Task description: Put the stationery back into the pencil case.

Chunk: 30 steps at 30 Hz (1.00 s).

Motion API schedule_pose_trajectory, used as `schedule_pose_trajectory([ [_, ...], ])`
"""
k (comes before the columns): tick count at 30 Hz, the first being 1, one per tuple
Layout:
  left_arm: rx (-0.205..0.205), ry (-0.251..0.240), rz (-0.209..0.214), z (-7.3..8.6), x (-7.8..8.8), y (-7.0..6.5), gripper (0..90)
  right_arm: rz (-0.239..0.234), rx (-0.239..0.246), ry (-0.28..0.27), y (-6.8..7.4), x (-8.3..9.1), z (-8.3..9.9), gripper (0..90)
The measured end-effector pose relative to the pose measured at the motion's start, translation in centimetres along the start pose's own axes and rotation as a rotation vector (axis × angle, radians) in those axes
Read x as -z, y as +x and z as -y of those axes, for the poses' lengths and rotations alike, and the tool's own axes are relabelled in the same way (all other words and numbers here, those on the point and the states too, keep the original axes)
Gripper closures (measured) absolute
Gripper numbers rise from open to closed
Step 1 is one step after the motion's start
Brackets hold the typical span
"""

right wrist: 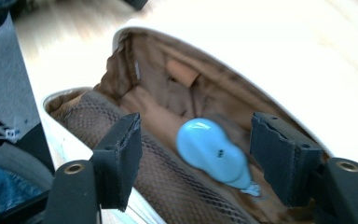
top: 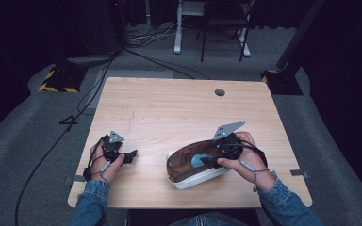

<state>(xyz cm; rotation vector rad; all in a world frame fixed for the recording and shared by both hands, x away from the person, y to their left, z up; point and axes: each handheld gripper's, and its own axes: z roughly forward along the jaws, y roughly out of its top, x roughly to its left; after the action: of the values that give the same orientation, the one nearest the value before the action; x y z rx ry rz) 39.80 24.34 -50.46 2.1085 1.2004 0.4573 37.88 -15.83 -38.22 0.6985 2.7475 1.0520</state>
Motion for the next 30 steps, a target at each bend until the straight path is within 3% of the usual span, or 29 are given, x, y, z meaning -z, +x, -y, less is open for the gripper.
schedule_pose_trajectory([
  [10,0.0,-0.002,0.002,0.0,0.0,0.0,14.5,0.086,-0.029,-0.142,-2.4,3.0,1.2,28.5],
  [20,-0.001,-0.002,0.001,0.0,0.0,0.0,14.5,0.13,-0.066,-0.182,-5.2,4.9,3.0,19.6],
  [26,0.0,-0.002,0.002,0.0,0.0,0.0,14.5,0.181,-0.087,-0.193,-6.7,5.8,4.3,18.6],
  [30,0.001,-0.003,0.001,-0.1,-0.1,0.0,14.5,0.22,-0.129,-0.202,-8.5,6.2,5.9,18.5],
])
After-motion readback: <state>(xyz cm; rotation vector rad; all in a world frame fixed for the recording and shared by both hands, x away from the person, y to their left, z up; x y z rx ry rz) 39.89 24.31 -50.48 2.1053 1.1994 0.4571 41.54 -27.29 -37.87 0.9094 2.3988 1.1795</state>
